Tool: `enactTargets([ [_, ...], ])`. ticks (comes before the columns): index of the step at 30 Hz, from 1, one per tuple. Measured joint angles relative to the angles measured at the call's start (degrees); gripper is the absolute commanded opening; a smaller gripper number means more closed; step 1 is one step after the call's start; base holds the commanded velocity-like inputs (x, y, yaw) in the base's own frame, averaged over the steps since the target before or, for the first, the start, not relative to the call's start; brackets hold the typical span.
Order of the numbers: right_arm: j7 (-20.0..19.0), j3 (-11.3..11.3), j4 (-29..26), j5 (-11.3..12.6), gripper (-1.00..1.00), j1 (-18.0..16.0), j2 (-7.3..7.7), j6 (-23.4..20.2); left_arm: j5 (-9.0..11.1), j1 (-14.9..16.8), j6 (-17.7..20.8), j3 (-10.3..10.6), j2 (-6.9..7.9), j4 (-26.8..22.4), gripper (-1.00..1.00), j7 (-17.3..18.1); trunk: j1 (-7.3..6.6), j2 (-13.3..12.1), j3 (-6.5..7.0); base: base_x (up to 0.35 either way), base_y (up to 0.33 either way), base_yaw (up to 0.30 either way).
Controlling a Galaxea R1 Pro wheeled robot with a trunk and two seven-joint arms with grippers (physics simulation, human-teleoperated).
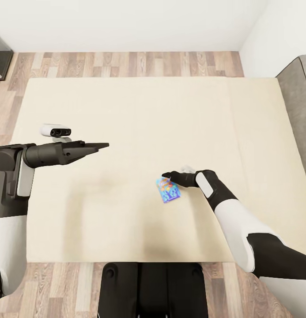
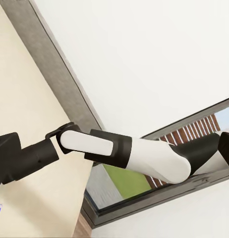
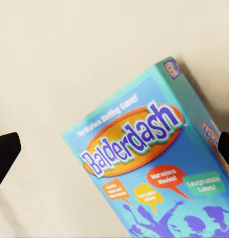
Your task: Put all the toys in the child's room - the three board games (two on the bed and one on the table), the two jigsaw puzzles on the table, and the tennis ball on the table - inside the toy box on the table in the child's room.
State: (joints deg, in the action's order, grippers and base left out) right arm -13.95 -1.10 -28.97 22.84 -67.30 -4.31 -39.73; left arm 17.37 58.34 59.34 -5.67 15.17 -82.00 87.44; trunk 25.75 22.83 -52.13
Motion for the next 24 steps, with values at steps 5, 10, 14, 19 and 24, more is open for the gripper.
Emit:
enactTargets([
  [5,-0.04,-0.01,0.00,-0.05,1.00,0.00,0.03,0.01,0.01,0.00,0.00,0.03,0.00,0.00,1.00,0.00,0.00,0.00,0.00,-0.007,0.088,0.000],
  [10,-0.04,-0.01,0.00,-0.01,1.00,0.00,0.03,0.00,0.00,0.00,0.00,-0.02,0.00,0.00,1.00,0.00,0.00,0.00,0.00,-0.032,0.183,0.000],
  [14,-0.06,-0.02,0.00,0.00,1.00,0.00,-0.03,0.00,-0.01,0.00,0.00,0.02,0.00,-0.01,1.00,0.00,0.00,0.00,0.00,-0.007,0.228,0.000],
  [19,-0.05,-0.02,-0.01,0.01,1.00,0.00,-0.06,0.00,0.00,0.00,0.00,-0.05,0.00,0.00,1.00,0.00,0.00,0.00,0.00,-0.001,0.183,0.000],
  [24,-0.05,-0.02,0.00,0.01,1.00,0.00,-0.06,0.00,0.00,0.00,0.00,-0.09,0.00,0.00,1.00,0.00,0.00,0.00,0.00,0.000,0.176,0.000],
])
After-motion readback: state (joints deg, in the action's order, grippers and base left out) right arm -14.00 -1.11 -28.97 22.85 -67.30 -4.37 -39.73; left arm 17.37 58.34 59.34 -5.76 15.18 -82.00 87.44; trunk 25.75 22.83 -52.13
